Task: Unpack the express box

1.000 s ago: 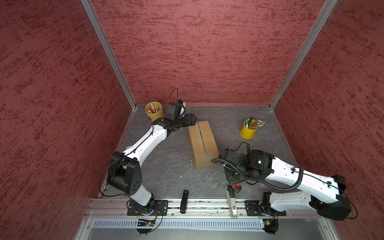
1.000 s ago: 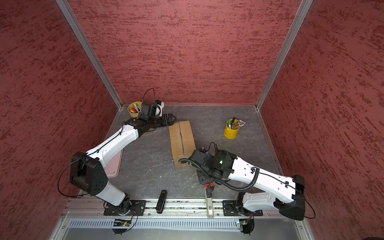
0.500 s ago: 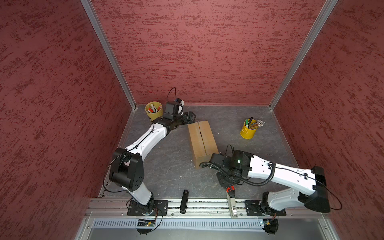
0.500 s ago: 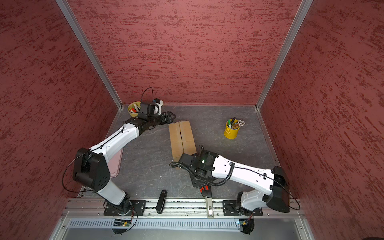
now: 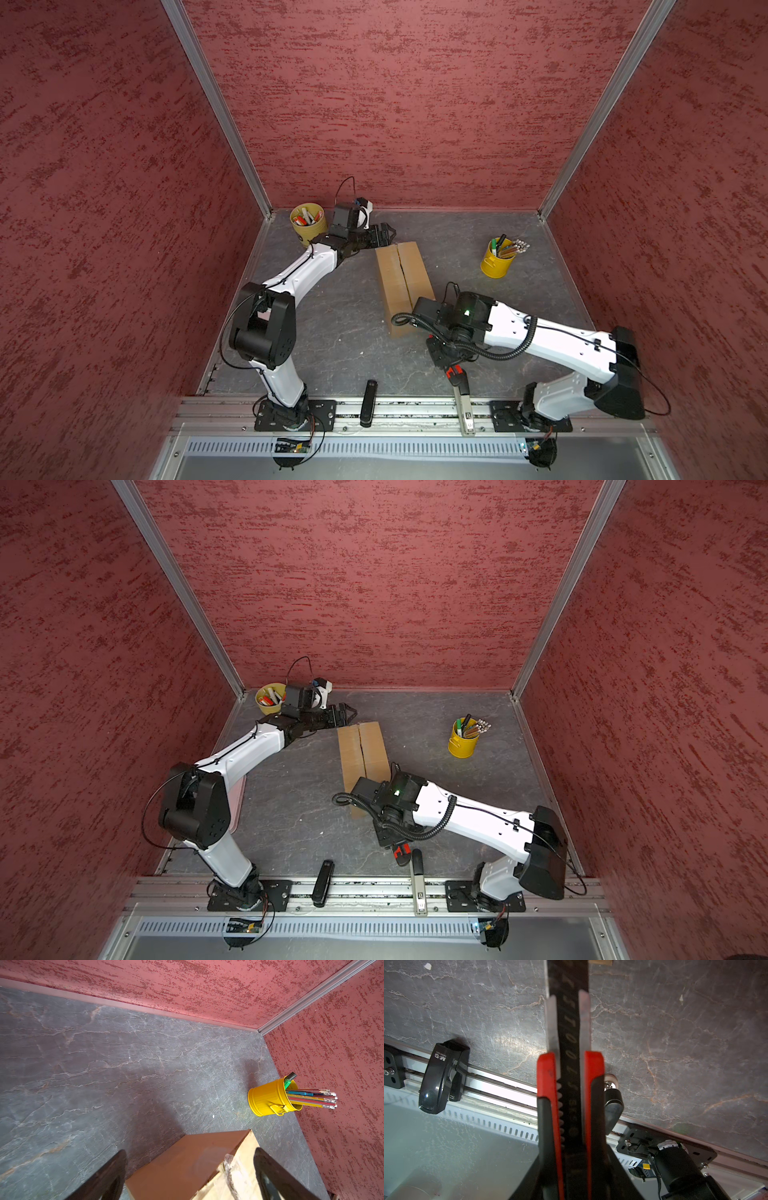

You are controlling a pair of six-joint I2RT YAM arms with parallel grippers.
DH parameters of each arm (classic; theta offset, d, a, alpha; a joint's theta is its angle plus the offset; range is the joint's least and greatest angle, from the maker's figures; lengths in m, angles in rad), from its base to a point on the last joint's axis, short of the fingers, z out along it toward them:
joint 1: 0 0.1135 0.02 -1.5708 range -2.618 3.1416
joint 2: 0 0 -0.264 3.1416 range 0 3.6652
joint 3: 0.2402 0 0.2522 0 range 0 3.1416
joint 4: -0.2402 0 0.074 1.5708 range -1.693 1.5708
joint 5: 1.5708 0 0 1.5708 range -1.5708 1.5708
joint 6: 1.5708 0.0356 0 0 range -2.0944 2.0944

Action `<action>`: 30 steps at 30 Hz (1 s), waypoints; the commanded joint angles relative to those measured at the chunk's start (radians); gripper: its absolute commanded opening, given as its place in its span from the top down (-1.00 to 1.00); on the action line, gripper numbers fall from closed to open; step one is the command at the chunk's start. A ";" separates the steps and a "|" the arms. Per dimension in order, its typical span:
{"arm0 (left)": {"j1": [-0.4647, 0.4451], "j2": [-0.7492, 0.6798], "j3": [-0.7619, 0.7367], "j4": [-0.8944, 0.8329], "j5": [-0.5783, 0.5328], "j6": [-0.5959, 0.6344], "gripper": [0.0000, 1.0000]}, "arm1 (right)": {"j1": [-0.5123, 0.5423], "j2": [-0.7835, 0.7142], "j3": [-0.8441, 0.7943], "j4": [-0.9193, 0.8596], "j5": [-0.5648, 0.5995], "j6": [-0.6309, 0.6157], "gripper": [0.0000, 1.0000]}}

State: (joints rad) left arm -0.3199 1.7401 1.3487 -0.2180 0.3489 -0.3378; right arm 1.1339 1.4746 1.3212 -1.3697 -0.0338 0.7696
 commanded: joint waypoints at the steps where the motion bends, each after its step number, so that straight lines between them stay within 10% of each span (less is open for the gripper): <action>1: -0.004 0.019 0.021 0.024 0.035 0.028 -0.89 | -0.011 0.009 0.029 -0.041 -0.003 -0.010 1.00; 30: -0.038 0.033 -0.058 0.074 0.052 0.017 -0.89 | -0.112 0.070 0.148 -0.132 0.027 -0.093 1.00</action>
State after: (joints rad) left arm -0.3527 1.7569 1.3037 -0.1699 0.3882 -0.3313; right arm 1.0275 1.5387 1.4284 -1.4670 -0.0322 0.6815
